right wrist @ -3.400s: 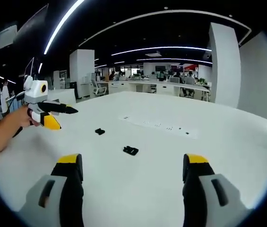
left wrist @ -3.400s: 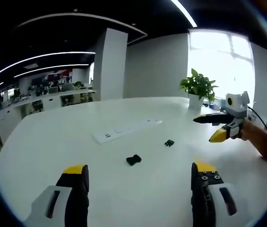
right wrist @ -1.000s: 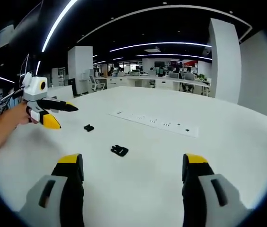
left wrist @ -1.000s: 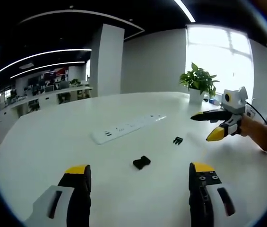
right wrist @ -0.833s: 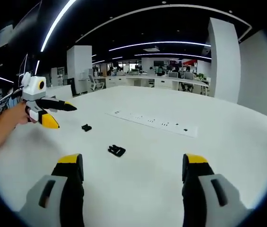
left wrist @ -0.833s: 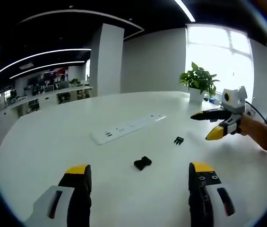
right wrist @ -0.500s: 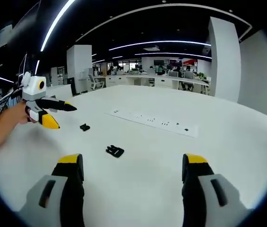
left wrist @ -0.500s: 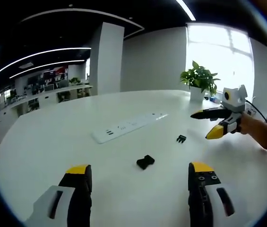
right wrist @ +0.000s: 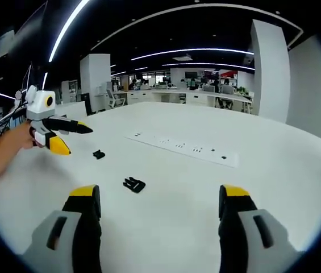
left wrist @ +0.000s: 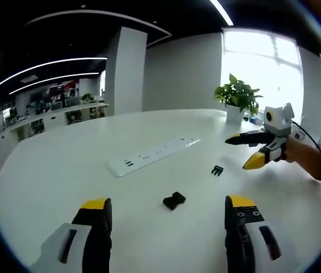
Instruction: Snap the two parts of the plastic buckle together until the buckle closes and remains connected.
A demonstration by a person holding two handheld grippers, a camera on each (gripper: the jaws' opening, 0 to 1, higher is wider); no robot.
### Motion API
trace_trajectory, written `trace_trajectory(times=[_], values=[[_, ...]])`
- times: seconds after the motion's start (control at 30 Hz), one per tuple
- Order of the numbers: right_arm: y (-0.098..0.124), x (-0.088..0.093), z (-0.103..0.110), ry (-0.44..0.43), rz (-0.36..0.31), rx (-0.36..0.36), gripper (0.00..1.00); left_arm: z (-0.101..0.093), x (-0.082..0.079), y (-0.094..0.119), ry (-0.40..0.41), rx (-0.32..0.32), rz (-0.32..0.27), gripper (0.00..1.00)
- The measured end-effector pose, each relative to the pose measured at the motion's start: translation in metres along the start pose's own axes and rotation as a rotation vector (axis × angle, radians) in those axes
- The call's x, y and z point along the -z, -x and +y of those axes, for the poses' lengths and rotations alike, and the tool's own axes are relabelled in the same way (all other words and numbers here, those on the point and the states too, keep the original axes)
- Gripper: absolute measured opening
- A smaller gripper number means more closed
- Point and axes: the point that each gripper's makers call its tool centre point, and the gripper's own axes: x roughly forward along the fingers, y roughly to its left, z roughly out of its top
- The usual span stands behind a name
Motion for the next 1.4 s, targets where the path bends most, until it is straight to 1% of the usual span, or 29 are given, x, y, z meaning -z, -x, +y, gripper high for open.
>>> trace_trajectory(times=[0.1,0.17,0.37,0.73,0.97,1.27,1.33,1.4], values=[[-0.001,0.000,0.000,0.004,0.000,-0.005,0.87,0.002,-0.003,-0.003,-0.010,0.000,-0.010,0.86],[-0.003,0.001,-0.001,0.008,0.009,-0.007,0.87,0.004,-0.004,-0.005,-0.008,0.006,-0.002,0.85],[-0.003,-0.002,-0.003,0.026,0.008,-0.003,0.85,0.006,-0.010,-0.009,-0.017,0.010,-0.005,0.85],[-0.011,-0.002,-0.003,0.036,0.016,-0.010,0.85,0.009,-0.004,-0.012,-0.015,0.012,0.011,0.85],[-0.018,-0.003,-0.004,0.017,0.028,-0.031,0.85,0.013,-0.002,-0.016,-0.015,0.017,0.022,0.86],[-0.020,-0.002,-0.002,0.029,0.033,-0.042,0.84,0.011,-0.005,-0.020,-0.031,0.036,0.013,0.85],[-0.022,-0.001,-0.003,0.032,0.037,-0.046,0.84,0.014,-0.008,-0.021,-0.048,0.026,-0.003,0.86],[-0.023,0.000,-0.003,0.039,0.035,-0.054,0.83,0.013,-0.008,-0.022,-0.062,0.034,-0.004,0.88]])
